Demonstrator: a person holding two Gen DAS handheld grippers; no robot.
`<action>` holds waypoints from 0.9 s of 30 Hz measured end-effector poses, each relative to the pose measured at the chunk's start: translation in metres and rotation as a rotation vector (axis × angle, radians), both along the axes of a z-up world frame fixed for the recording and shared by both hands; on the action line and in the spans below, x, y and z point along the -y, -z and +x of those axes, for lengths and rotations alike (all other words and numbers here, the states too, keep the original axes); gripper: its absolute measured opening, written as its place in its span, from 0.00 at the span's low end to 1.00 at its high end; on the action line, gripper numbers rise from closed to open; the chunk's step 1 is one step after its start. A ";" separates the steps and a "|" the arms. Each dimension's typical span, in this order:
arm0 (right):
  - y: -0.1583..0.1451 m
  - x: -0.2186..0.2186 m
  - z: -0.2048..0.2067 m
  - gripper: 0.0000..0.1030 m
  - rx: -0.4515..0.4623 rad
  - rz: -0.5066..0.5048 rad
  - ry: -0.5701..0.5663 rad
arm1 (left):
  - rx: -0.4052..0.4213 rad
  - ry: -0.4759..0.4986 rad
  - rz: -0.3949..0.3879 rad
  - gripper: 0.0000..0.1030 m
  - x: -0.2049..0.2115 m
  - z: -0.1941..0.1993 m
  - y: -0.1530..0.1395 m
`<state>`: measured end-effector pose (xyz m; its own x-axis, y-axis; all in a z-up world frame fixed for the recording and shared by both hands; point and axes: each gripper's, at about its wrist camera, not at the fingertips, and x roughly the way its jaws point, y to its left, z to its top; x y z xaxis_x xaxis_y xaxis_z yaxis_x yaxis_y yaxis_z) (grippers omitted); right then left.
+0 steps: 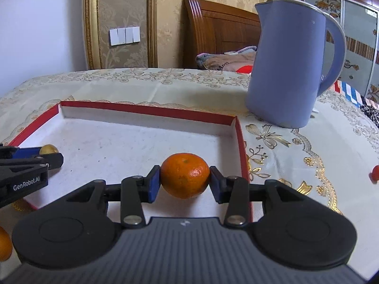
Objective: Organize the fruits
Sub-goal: 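Carry the yellow fruit in the left tool over the tray while the right tool carries the mandarin, then open the left tool to drop the yellow fruit while the right tool drops the mandarin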
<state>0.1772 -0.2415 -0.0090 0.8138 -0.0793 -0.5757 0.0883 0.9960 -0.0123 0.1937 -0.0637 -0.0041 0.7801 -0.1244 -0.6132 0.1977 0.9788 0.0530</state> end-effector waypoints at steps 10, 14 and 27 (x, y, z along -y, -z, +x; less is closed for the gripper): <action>0.003 -0.003 0.009 0.40 -0.038 0.000 0.010 | -0.065 -0.010 -0.058 0.24 -0.008 0.010 0.001; 0.004 -0.005 0.009 0.40 -0.043 -0.004 0.000 | -0.059 0.002 -0.042 0.24 -0.004 0.008 0.001; -0.003 -0.009 0.001 0.80 0.029 -0.079 0.035 | -0.064 -0.003 -0.080 0.25 -0.011 0.007 0.000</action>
